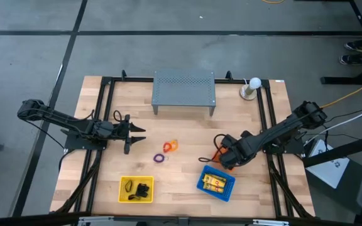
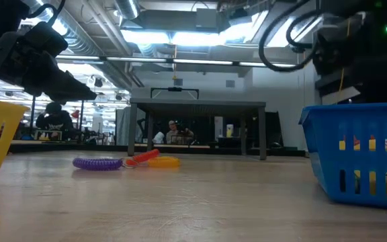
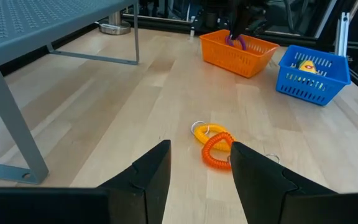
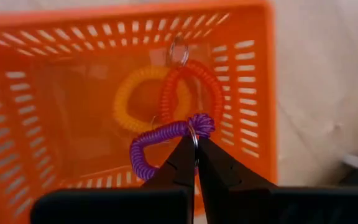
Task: Pick & Place Office Desk Supplies
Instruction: Put the violet spring keychain into the orange basket
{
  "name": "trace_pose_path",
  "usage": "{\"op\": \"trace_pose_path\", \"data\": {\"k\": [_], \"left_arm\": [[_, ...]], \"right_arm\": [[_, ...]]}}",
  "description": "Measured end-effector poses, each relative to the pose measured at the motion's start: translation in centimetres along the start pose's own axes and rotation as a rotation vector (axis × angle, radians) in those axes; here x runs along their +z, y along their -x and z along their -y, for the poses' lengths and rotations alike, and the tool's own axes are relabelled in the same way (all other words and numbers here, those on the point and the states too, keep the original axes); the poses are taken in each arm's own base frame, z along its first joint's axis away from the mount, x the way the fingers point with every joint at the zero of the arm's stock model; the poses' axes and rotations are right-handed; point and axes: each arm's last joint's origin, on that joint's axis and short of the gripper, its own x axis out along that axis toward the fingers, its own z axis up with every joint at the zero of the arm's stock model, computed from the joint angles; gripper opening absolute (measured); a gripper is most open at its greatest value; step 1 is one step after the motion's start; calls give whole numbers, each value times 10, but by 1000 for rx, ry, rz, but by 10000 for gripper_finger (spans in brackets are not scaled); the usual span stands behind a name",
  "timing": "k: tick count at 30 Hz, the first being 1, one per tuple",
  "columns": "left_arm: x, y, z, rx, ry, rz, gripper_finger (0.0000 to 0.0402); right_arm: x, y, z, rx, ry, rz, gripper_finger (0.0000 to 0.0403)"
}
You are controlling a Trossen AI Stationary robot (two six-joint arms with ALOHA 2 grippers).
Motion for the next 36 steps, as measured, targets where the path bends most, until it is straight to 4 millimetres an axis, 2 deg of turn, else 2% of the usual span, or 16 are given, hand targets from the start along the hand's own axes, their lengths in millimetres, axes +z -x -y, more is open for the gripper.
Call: {"op": "trace_pose_path", "data": {"k": [4,6,16,22,28,36], "left_arm": [[0,0,0,0,1,1,161],[0,0,0,0,1,1,161],[0,0,0,0,1,1,161],[0,0,0,1,1,1,161],[0,0,0,1,1,1,161],[0,0,0,1,1,1,161]], "right_arm": [[1,-8,-3,46,-1,26,8],[2,-8,-3,45,2,47,22],[1,-7,-2,43,17,29,170],[2,-3,-3,65,22,23,215],[18,26,-13,100,38,196,212],[50,87,-30,152,109,607,196]]}}
